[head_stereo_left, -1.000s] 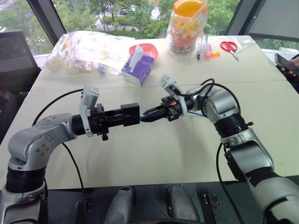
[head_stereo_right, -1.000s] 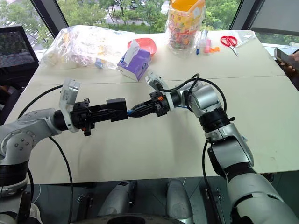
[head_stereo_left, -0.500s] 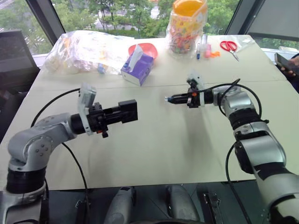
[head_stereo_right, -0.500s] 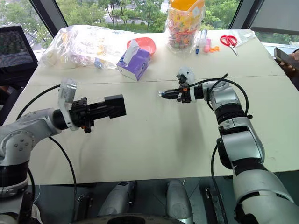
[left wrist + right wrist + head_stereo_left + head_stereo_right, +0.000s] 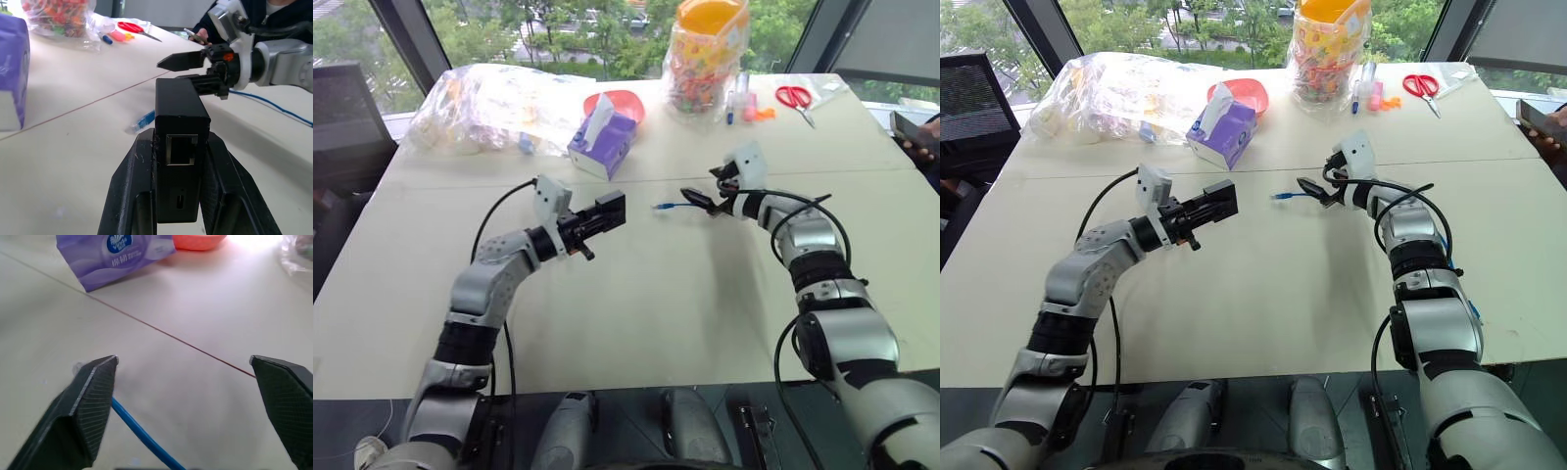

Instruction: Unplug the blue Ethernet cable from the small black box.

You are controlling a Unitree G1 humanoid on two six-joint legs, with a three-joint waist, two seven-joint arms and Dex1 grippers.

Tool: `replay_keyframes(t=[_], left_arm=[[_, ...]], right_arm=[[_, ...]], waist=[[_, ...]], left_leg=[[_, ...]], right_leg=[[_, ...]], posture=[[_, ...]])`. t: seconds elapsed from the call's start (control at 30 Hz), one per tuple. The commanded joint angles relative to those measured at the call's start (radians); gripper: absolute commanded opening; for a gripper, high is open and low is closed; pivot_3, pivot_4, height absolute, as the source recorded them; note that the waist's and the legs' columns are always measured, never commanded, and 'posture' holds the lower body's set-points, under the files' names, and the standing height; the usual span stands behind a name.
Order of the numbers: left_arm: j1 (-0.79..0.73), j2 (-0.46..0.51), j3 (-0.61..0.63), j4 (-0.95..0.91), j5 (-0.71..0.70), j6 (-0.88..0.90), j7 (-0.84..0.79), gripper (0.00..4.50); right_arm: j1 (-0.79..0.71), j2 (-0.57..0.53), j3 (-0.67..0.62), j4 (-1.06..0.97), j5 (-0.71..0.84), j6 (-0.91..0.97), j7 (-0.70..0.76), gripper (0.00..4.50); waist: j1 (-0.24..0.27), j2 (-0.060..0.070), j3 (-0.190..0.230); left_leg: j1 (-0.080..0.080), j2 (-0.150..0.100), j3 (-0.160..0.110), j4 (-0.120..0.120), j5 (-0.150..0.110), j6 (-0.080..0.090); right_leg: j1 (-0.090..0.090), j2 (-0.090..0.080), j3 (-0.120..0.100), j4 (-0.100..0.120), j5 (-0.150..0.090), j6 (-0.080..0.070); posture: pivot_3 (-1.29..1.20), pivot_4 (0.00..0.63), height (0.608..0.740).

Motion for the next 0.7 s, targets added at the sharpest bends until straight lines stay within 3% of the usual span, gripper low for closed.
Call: replay_keyframes(t=[0.03,0.27,0.33,0.57,0.6,0.7], left_arm=[[-0.040,-0.040,-0.026,0.088,0.079,-0.101,0.003,0.51],[-0.036,-0.069,-0.037,0.235,0.166,-0.218,-0.020,0.51],[-0.027,-0.074,-0.031,0.258,0.173,-0.240,-0.026,1.59],[-0.023,-0.092,-0.003,0.292,0.167,-0.264,-0.033,4.31],[-0.013,-0.084,-0.004,0.284,0.176,-0.269,-0.032,4.49],[0.020,-0.043,0.008,0.227,0.174,-0.246,-0.043,4.49]], right_arm=[[0.066,-0.004,-0.064,-0.234,0.097,0.129,0.012,4.43],[0.270,-0.001,-0.102,-0.648,0.258,0.402,0.017,4.43],[0.319,0.006,-0.105,-0.740,0.288,0.457,-0.006,4.50],[0.448,0.007,-0.094,-0.915,0.357,0.567,-0.040,4.50],[0.479,-0.009,-0.079,-0.928,0.356,0.571,-0.022,4.50],[0.529,-0.040,-0.062,-0.950,0.364,0.586,0.015,4.50]], waist=[[0.002,0.000,0.000],[0.001,0.000,0.000],[0.000,0.000,0.000],[0.006,0.000,0.000],[0.006,0.000,0.000],[0.002,0.000,0.000]], left_leg=[[0.000,0.000,0.000,0.000,0.000,0.000],[0.000,0.000,0.000,0.000,0.000,0.000],[0.000,0.000,0.000,0.001,0.000,0.000],[0.000,0.000,-0.001,0.002,0.000,0.000],[0.000,0.000,-0.001,0.002,0.000,0.000],[0.000,0.000,-0.001,0.002,0.000,0.001]], right_leg=[[0.000,0.000,0.000,0.000,0.000,0.000],[0.000,0.000,0.000,0.000,0.000,0.001],[0.000,0.000,0.000,0.001,0.000,0.001],[0.001,0.000,0.000,0.001,0.001,0.002],[0.001,0.000,0.000,0.001,0.001,0.002],[0.001,0.000,0.000,0.000,0.001,0.002]], posture=[[0.00,0.150,0.726],[0.00,0.150,0.726],[0.00,0.150,0.726],[0.00,0.150,0.726],[0.00,0.150,0.726],[0.00,0.150,0.726]])
